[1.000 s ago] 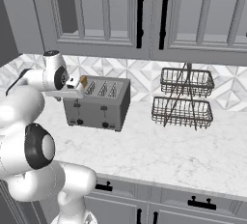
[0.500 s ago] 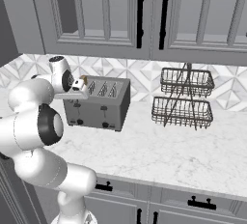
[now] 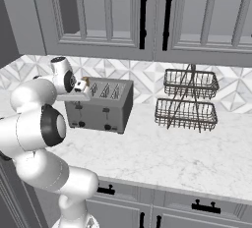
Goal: Start the toaster. Once the lever pops up, take the bread to the plate on the dining counter.
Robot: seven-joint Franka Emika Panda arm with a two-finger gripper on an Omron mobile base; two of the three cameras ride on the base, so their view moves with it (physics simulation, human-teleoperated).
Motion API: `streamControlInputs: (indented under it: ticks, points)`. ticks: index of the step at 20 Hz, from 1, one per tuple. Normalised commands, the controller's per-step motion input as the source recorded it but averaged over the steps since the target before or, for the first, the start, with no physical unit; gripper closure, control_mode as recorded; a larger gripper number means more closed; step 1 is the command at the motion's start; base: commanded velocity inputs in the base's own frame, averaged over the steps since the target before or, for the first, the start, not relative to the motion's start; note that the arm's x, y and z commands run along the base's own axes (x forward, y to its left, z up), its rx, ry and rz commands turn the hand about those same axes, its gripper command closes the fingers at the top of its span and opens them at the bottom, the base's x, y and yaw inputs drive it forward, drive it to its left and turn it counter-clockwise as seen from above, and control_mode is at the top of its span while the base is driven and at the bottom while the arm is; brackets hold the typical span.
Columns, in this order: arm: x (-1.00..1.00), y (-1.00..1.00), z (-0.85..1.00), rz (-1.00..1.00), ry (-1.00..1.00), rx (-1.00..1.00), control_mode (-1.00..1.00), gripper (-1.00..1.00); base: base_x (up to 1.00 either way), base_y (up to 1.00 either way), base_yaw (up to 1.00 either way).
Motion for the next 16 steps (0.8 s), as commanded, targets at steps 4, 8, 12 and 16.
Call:
streamControlInputs:
  ticks: [4,8,12,16]
  points:
    - [0.25,-0.07,-0.28,-0.02,0.00,0.01,-1.00,1.00,0.00,0.00,0.00]
    - [0.20,-0.10,-0.27,-0.04,0.00,0.02,-1.00,1.00,0.00,0.00,0.00]
    - [0.00,-0.24,-0.42,-0.07,0.00,0.03,-1.00,1.00,0.00,0.00,0.00]
    - [0.00,-0.27,-0.42,-0.11,0.00,0.02,-1.00,1.00,0.00,0.00,0.00]
